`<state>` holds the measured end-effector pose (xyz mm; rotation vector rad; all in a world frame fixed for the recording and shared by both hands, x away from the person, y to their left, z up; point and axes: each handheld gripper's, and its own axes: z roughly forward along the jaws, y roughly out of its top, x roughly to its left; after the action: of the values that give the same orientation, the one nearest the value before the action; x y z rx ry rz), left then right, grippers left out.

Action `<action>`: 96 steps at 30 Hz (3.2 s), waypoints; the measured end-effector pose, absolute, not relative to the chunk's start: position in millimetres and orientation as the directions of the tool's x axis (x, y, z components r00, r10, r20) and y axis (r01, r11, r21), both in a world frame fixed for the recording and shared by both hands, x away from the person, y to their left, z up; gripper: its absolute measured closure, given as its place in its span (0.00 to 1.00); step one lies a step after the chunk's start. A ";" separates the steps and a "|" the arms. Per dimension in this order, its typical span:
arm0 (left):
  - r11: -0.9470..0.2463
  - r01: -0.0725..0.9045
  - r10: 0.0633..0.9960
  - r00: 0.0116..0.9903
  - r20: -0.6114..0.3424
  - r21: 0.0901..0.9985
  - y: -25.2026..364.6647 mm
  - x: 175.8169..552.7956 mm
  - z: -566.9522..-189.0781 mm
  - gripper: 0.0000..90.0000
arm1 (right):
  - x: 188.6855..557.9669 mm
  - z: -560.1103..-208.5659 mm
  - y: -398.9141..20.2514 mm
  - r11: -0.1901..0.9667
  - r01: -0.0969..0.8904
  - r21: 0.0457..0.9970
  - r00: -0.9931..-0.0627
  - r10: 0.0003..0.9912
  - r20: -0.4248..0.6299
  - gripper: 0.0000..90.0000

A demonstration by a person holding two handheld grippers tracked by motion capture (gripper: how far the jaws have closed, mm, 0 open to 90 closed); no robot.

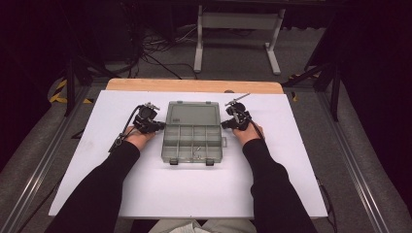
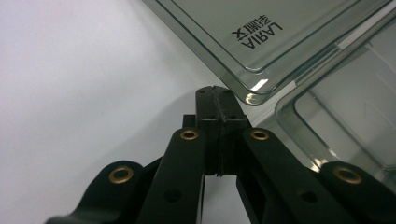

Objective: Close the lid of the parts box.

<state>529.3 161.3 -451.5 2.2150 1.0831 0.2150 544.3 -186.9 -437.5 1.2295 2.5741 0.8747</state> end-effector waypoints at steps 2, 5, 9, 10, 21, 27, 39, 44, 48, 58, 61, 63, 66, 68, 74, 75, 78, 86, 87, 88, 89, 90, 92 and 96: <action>-0.463 0.635 0.752 0.651 -0.104 0.619 158.8 529.8 -450.7 1.00 | 544.5 -437.2 -185.8 0.497 0.658 0.566 -0.652 0.752 0.098 1.00; -0.455 0.632 0.755 0.647 -0.105 0.627 158.9 530.6 -451.7 1.00 | 545.6 -436.9 -185.3 0.500 0.659 0.563 -0.652 0.752 0.094 1.00; -0.447 0.633 0.759 0.642 -0.106 0.632 159.0 532.0 -452.1 1.00 | 546.6 -436.9 -184.9 0.498 0.660 0.562 -0.649 0.755 0.094 1.00; -0.446 0.634 0.761 0.640 -0.105 0.632 158.7 532.6 -452.2 1.00 | 546.8 -436.9 -184.9 0.499 0.659 0.562 -0.650 0.754 0.092 1.00; -0.432 0.655 0.773 0.623 -0.119 0.620 156.0 543.1 -450.8 1.00 | 551.5 -436.9 -183.3 0.507 0.651 0.565 -0.657 0.749 0.085 1.00; -0.424 0.654 0.784 0.611 -0.108 0.626 151.5 547.1 -451.3 1.00 | 552.8 -437.1 -182.9 0.505 0.649 0.569 -0.657 0.749 0.084 1.00; -0.437 0.660 0.796 0.600 -0.079 0.611 144.5 552.2 -448.4 1.00 | 555.2 -435.4 -176.6 0.526 0.643 0.556 -0.658 0.752 0.050 1.00; -0.434 0.654 0.804 0.592 -0.062 0.620 142.0 551.8 -448.2 1.00 | 555.6 -433.2 -178.7 0.521 0.634 0.571 -0.662 0.748 0.053 1.00; -0.424 0.645 0.803 0.593 -0.066 0.635 142.9 551.9 -446.5 1.00 | 554.9 -430.6 -180.1 0.518 0.629 0.580 -0.661 0.749 0.049 1.00; -0.406 0.614 0.800 0.597 -0.061 0.677 145.8 549.4 -434.5 1.00 | 552.3 -422.4 -181.0 0.515 0.600 0.612 -0.664 0.747 0.022 1.00; -0.407 0.604 0.800 0.598 -0.051 0.685 145.2 548.4 -431.0 1.00 | 551.9 -419.0 -181.0 0.513 0.593 0.621 -0.664 0.747 0.017 1.00; -0.413 0.597 0.797 0.602 -0.045 0.688 145.5 548.2 -429.4 1.00 | 551.8 -417.8 -181.1 0.514 0.591 0.622 -0.664 0.748 0.014 1.00; -0.398 0.592 0.801 0.597 -0.050 0.701 147.2 547.5 -425.7 1.00 | 550.9 -412.3 -181.5 0.509 0.577 0.638 -0.664 0.747 0.005 1.00; -0.397 0.589 0.800 0.598 -0.048 0.704 147.8 547.9 -424.2 1.00 | 550.8 -411.3 -181.5 0.510 0.572 0.642 -0.666 0.746 0.001 1.00; -0.403 0.580 0.799 0.600 -0.037 0.708 146.5 547.5 -420.7 1.00 | 548.5 -408.9 -181.9 0.512 0.571 0.642 -0.662 0.750 -0.009 1.00; -0.397 0.582 0.799 0.600 -0.045 0.710 146.2 547.0 -420.4 1.00 | 548.1 -408.1 -182.2 0.510 0.571 0.644 -0.661 0.750 -0.009 1.00; -0.396 0.578 0.798 0.601 -0.044 0.714 146.3 546.1 -419.0 1.00 | 546.9 -404.2 -184.1 0.498 0.563 0.660 -0.657 0.754 -0.008 1.00; -0.414 0.557 0.793 0.609 -0.015 0.720 146.0 542.5 -415.1 1.00 | 541.9 -398.5 -184.6 0.500 0.548 0.671 -0.663 0.749 -0.016 1.00; -0.414 0.557 0.790 0.613 -0.020 0.720 146.6 542.3 -414.5 1.00 | 540.8 -398.0 -184.3 0.504 0.545 0.670 -0.664 0.748 -0.022 1.00; -0.412 0.556 0.790 0.613 -0.021 0.721 146.8 542.0 -414.0 1.00 | 539.8 -397.4 -184.4 0.507 0.544 0.669 -0.665 0.747 -0.025 1.00; -0.406 0.556 0.791 0.612 -0.027 0.725 146.5 541.3 -413.7 1.00 | 539.1 -397.0 -184.6 0.506 0.543 0.671 -0.667 0.745 -0.023 1.00; -0.412 0.554 0.788 0.616 -0.023 0.724 146.8 540.4 -412.3 1.00 | 538.6 -396.3 -185.2 0.507 0.538 0.674 -0.669 0.743 -0.025 1.00; -0.409 0.550 0.786 0.618 -0.025 0.728 146.8 539.2 -410.8 1.00 | 536.8 -394.5 -186.3 0.505 0.530 0.681 -0.672 0.740 -0.026 1.00; -0.408 0.541 0.780 0.625 -0.026 0.736 147.7 537.5 -407.6 1.00 | 534.3 -390.8 -187.4 0.506 0.518 0.690 -0.674 0.738 -0.034 1.00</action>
<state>537.5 147.7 -407.6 2.1140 1.0308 0.4191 534.3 -187.4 -390.8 1.0504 2.4278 0.9511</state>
